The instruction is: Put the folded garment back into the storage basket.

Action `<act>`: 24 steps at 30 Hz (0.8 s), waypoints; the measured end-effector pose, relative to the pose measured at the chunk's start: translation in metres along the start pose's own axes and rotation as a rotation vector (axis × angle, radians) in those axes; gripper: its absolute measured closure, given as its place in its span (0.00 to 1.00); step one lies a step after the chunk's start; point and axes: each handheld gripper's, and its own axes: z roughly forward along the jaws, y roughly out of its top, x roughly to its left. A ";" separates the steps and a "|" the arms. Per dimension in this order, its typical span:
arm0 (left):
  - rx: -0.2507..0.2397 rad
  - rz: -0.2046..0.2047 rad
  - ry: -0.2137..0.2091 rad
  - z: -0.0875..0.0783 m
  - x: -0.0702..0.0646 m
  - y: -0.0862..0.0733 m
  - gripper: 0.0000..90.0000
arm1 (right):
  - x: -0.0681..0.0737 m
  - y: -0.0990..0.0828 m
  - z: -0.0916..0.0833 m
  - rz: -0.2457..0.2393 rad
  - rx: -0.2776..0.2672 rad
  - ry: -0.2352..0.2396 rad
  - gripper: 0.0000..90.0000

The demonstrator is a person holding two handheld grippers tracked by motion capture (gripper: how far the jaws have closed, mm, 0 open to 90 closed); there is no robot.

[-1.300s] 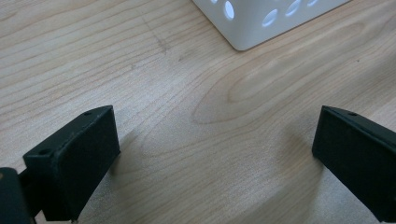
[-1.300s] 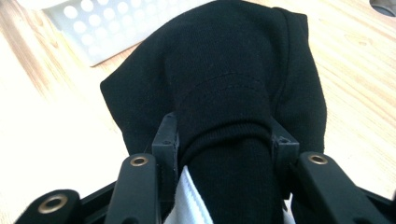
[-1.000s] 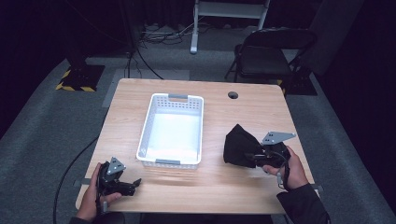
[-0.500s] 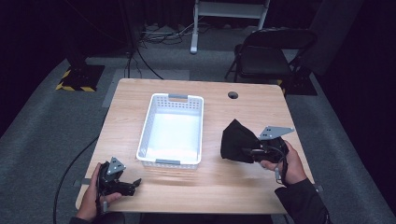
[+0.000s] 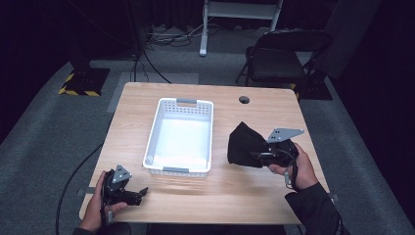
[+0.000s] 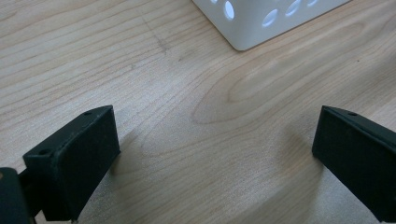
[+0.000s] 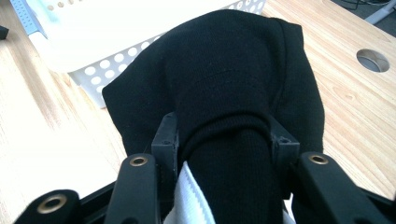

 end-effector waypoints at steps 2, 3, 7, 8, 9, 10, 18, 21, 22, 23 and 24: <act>0.000 0.000 0.000 0.000 0.000 0.000 0.01 | 0.000 0.002 0.001 -0.001 -0.003 0.000 0.64; 0.000 0.000 0.001 0.000 0.000 0.000 0.01 | 0.000 0.003 0.001 -0.002 -0.005 0.001 0.64; 0.000 0.000 0.000 0.000 0.000 0.000 0.01 | 0.002 0.007 0.002 -0.006 -0.007 0.004 0.64; 0.000 0.000 0.000 0.000 0.000 0.000 0.01 | 0.002 0.008 0.003 -0.008 -0.007 0.005 0.64; 0.000 0.000 0.000 0.000 0.000 0.000 0.01 | 0.003 0.010 0.003 -0.010 -0.008 0.006 0.64; 0.000 0.000 0.000 0.000 0.000 0.000 0.01 | 0.003 0.011 0.003 -0.010 -0.009 0.008 0.64; 0.000 0.000 0.000 0.000 0.000 0.000 0.01 | 0.006 0.019 0.010 -0.016 -0.010 0.024 0.64; 0.000 0.000 0.000 0.000 0.000 0.000 0.01 | 0.007 0.022 0.013 -0.015 -0.011 0.026 0.64; 0.000 0.000 0.000 0.000 0.000 0.000 0.01 | 0.008 0.023 0.013 -0.016 -0.013 0.027 0.64; 0.000 0.000 0.001 0.000 0.000 0.000 0.01 | 0.009 0.024 0.014 -0.018 -0.013 0.029 0.64; 0.000 0.000 0.000 0.000 0.000 0.000 0.01 | 0.009 0.026 0.016 -0.021 -0.012 0.029 0.64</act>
